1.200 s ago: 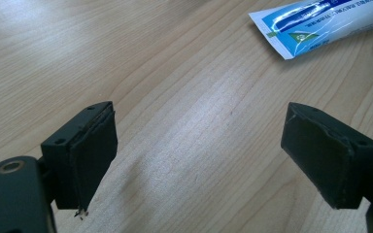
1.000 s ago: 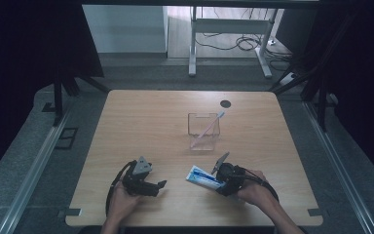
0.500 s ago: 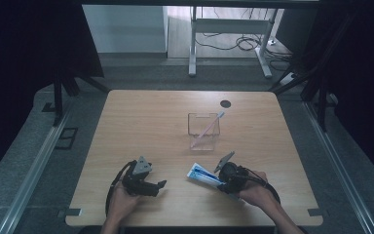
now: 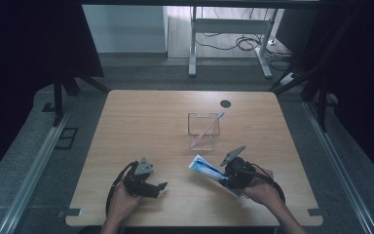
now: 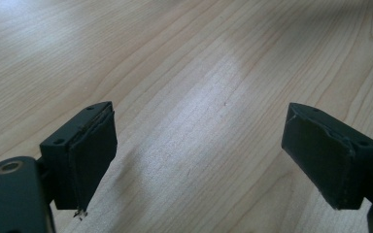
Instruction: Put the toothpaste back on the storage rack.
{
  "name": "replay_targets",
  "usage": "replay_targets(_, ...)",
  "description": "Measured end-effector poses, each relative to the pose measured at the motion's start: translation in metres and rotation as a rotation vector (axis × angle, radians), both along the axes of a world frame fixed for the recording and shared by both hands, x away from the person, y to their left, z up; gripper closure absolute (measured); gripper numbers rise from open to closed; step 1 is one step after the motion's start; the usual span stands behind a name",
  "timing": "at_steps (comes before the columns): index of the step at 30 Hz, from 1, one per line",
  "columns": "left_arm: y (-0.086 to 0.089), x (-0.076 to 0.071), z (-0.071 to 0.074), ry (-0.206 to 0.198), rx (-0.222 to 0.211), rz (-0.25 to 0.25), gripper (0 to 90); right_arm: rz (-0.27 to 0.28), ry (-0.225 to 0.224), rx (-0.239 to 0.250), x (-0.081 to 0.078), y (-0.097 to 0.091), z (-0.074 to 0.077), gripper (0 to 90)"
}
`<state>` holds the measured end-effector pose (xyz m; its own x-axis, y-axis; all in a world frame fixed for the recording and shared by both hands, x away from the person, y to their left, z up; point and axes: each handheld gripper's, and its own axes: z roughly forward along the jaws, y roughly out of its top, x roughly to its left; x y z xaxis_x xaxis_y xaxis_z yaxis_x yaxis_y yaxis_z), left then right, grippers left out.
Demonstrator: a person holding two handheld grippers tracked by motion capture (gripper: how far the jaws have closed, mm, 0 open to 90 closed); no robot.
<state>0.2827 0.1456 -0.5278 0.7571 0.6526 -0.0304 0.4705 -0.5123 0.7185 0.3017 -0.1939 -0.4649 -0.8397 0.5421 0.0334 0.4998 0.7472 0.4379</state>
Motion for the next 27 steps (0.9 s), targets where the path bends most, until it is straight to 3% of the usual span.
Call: replay_targets(27, -0.004, -0.001, -0.001, 0.002, -0.004, -0.033, 13.0, -0.076, -0.101, 0.166, 0.02, -0.013, 0.054, 72.7)
